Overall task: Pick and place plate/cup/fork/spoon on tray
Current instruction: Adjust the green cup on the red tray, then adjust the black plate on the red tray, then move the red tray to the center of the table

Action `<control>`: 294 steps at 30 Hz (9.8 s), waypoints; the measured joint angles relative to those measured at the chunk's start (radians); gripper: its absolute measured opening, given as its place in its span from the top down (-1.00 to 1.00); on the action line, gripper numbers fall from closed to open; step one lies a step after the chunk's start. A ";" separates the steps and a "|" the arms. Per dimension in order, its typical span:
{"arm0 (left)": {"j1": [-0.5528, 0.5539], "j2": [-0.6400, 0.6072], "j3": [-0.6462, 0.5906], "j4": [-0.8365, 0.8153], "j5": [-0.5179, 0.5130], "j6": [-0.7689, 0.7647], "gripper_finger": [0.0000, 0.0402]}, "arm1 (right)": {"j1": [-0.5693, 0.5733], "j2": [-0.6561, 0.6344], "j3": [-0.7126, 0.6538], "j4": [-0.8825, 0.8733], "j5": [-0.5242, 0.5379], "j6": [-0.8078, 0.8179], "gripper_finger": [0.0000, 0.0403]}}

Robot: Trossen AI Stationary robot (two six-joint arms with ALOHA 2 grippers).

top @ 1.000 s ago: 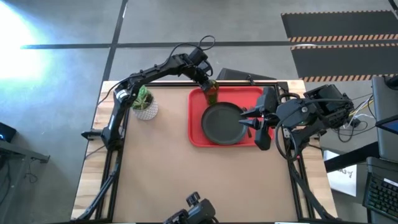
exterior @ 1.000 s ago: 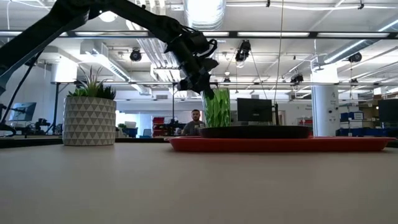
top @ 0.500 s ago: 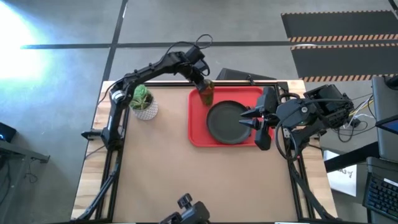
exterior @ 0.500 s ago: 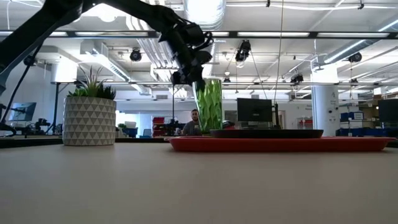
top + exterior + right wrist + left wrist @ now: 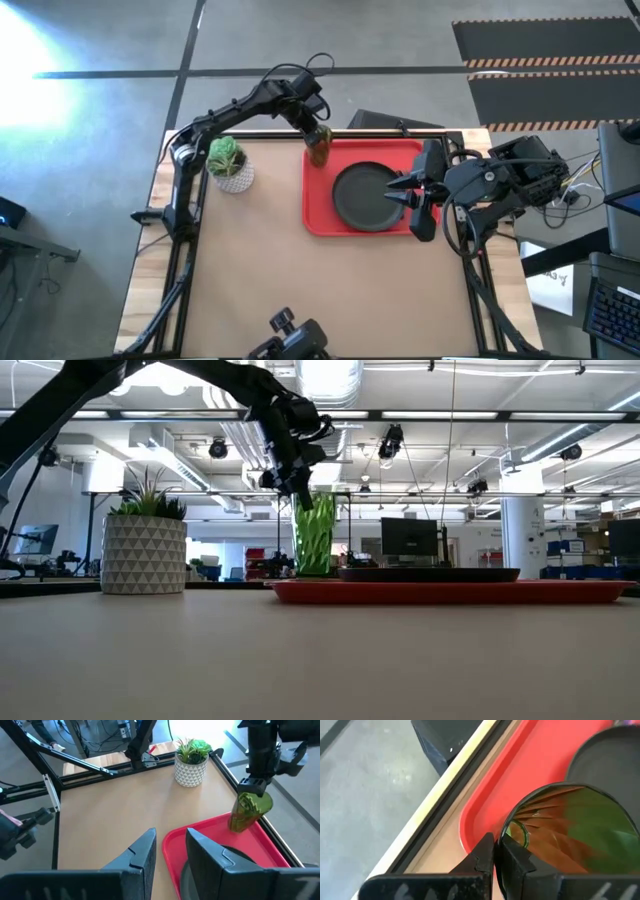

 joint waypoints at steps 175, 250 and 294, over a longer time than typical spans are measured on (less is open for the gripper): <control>-0.701 -1.050 -0.686 -0.129 -0.658 -0.317 0.81 | -0.655 -0.335 -1.592 0.490 -0.129 0.231 0.96; -0.701 -1.052 -0.693 -0.140 -0.666 -0.316 0.81 | -0.689 -0.272 -1.714 1.037 -0.130 0.272 0.96; -0.745 -0.377 -0.990 0.772 -0.410 -0.292 0.98 | -0.545 -0.601 -0.819 0.754 -0.217 -0.289 0.96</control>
